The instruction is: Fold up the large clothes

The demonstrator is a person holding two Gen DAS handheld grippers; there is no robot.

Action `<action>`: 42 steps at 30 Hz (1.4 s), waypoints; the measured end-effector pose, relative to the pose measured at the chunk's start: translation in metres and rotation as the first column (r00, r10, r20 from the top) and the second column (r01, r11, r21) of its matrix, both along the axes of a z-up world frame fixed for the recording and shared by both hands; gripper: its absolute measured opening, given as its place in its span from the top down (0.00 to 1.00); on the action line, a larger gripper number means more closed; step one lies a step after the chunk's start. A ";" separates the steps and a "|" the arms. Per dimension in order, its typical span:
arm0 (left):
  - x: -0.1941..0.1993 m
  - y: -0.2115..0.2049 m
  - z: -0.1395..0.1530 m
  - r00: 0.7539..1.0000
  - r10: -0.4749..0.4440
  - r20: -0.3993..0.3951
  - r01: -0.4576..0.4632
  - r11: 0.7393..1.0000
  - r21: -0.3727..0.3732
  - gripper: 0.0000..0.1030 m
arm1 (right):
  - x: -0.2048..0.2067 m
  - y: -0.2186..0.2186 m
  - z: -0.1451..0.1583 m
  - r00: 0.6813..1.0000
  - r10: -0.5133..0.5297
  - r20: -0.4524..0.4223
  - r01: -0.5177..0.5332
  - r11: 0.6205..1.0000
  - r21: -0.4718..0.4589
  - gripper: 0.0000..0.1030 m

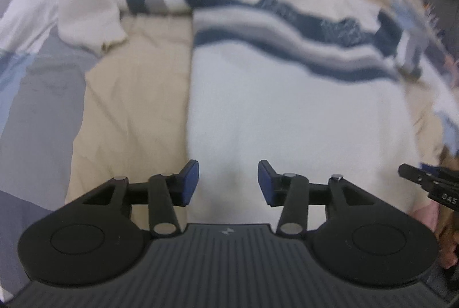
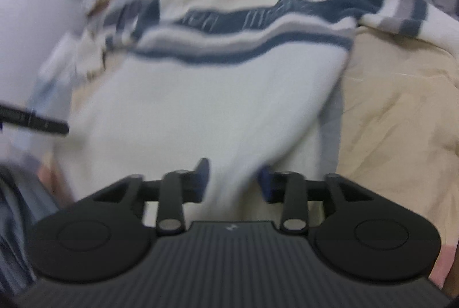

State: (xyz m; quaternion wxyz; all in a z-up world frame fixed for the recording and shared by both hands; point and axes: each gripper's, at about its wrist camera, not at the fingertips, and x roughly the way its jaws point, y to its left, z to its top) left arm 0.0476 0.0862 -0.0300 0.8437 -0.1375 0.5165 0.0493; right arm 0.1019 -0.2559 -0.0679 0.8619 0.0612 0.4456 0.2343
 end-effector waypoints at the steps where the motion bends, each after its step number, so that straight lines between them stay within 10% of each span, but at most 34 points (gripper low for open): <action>1: -0.001 -0.002 0.007 1.000 0.001 0.023 0.000 1.000 -0.015 0.49 | 0.002 -0.008 0.003 1.000 -0.028 0.006 0.028 0.999 0.029 0.56; 12: 0.050 -0.064 0.015 0.969 -0.042 0.244 0.052 0.998 -0.035 0.49 | 0.024 -0.079 0.035 0.927 -0.340 0.157 0.312 0.933 0.177 0.56; 21: 0.103 -0.105 -0.062 0.973 -0.083 0.217 0.086 0.996 -0.005 0.49 | 0.094 -0.183 0.027 0.795 -0.604 0.048 0.561 0.764 0.319 0.44; 23: 0.109 -0.106 -0.074 0.974 -0.097 0.207 0.096 0.995 0.017 0.49 | 0.113 -0.208 0.011 0.744 -0.668 0.017 0.627 0.706 0.330 0.27; 30: 0.124 -0.112 -0.094 0.966 -0.127 0.223 0.112 0.991 0.079 0.49 | 0.166 -0.272 -0.079 0.620 -0.760 -0.194 0.757 0.515 0.403 0.29; 39: 0.138 -0.107 -0.099 0.961 -0.081 0.266 0.072 0.996 0.043 0.49 | 0.212 -0.303 -0.102 0.470 -0.881 -0.055 0.791 0.394 0.468 0.29; 42: 0.143 -0.108 -0.101 0.961 -0.080 0.266 0.066 0.996 0.061 0.49 | 0.221 -0.324 -0.104 0.436 -0.900 -0.022 0.786 0.369 0.495 0.48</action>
